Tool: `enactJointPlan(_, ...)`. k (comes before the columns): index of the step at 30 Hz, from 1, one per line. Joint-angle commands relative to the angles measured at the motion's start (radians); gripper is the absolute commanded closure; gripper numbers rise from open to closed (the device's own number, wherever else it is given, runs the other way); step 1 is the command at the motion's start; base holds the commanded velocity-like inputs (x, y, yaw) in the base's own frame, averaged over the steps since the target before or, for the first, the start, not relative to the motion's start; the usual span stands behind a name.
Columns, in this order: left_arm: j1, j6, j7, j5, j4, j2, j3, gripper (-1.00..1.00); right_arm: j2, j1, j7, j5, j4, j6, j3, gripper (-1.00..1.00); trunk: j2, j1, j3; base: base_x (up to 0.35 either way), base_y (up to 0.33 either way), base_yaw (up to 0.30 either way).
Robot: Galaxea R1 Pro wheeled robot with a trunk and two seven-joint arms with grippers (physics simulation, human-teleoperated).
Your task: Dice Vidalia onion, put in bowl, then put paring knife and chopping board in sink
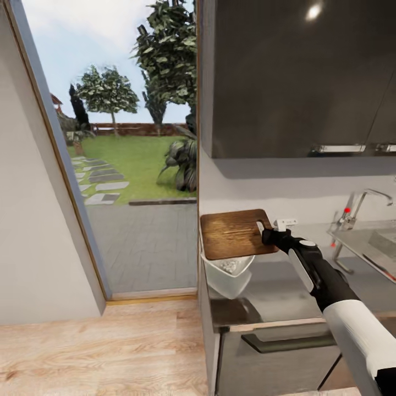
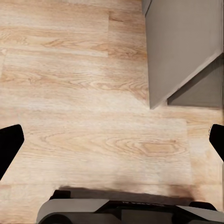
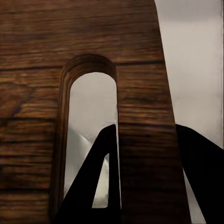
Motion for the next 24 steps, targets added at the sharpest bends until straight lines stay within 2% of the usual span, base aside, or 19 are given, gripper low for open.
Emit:
enactJointPlan(1,0.000,-0.003,0.006,0.008,-0.001,0.000,-0.003,-1.00,-0.001,-0.001,0.000,-0.004,-0.002,0.007,0.001,1.00,-0.002,0.000,-0.002,-0.299,-0.175,0.000)
enactJointPlan(9,0.000,-0.003,0.006,0.008,-0.001,0.000,-0.002,-1.00,0.000,-0.001,0.000,-0.005,-0.002,0.013,0.001,1.00,-0.002,0.000,-0.002,-0.217,-0.214,0.000)
enactJointPlan(20,0.000,-0.003,0.006,0.008,-0.002,0.000,-0.002,-1.00,0.002,0.000,0.000,-0.006,-0.001,0.014,0.001,1.00,-0.002,0.000,-0.002,-0.016,-0.266,0.000)
enactJointPlan(24,0.000,-0.003,0.006,0.008,-0.004,0.000,-0.001,-1.00,0.015,-0.001,0.000,-0.004,0.000,0.014,0.002,1.00,-0.002,0.000,-0.002,0.000,-0.278,0.000)
